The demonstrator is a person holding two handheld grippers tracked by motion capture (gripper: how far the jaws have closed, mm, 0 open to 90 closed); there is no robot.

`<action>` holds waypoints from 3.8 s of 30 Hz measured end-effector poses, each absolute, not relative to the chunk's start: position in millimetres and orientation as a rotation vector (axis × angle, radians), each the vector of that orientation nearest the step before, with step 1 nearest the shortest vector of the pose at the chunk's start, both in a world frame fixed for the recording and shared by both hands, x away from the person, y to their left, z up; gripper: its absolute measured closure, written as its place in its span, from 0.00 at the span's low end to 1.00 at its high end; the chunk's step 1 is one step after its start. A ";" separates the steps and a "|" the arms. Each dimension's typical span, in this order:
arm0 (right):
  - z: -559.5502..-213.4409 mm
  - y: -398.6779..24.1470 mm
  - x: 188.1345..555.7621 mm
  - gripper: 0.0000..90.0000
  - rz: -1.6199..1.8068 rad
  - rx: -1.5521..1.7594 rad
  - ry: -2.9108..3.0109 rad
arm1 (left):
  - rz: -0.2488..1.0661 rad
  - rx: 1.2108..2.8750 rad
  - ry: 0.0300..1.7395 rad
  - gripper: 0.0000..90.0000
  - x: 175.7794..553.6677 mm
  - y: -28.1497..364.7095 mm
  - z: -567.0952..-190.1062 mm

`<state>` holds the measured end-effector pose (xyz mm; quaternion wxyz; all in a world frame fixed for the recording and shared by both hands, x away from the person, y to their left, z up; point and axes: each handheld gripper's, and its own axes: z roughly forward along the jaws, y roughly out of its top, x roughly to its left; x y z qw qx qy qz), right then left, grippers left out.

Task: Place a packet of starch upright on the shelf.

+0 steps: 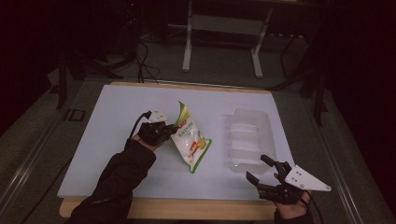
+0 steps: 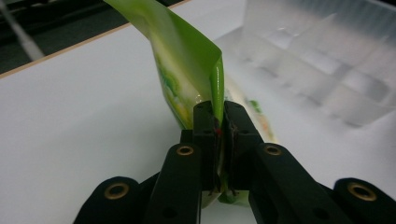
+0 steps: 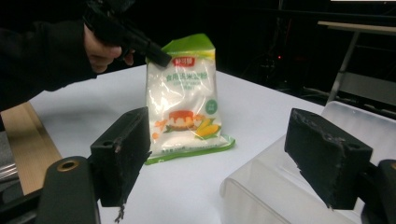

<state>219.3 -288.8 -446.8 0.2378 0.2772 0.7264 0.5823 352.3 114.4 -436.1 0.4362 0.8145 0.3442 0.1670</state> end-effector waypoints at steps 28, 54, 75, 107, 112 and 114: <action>-436.5 -299.9 220.2 0.26 1.582 0.833 1.958 | 0.420 2.009 0.623 0.96 338.8 69.3 -391.3; -380.9 -242.0 281.1 0.14 1.723 0.682 2.162 | 0.157 1.902 0.263 0.96 305.2 86.0 -342.6; -389.0 -213.7 295.1 0.53 1.711 0.513 2.318 | 0.126 1.884 0.185 0.96 292.9 72.5 -335.2; -331.4 -225.5 279.2 0.93 1.675 0.623 2.236 | 0.152 1.686 0.249 0.59 300.8 96.7 -326.2; -320.8 -239.7 283.9 0.94 1.691 0.663 2.171 | 0.194 1.667 0.330 0.34 302.5 108.4 -327.2; -316.0 -246.7 286.1 0.94 1.698 0.674 2.140 | 0.199 1.678 0.368 0.25 303.9 111.2 -330.1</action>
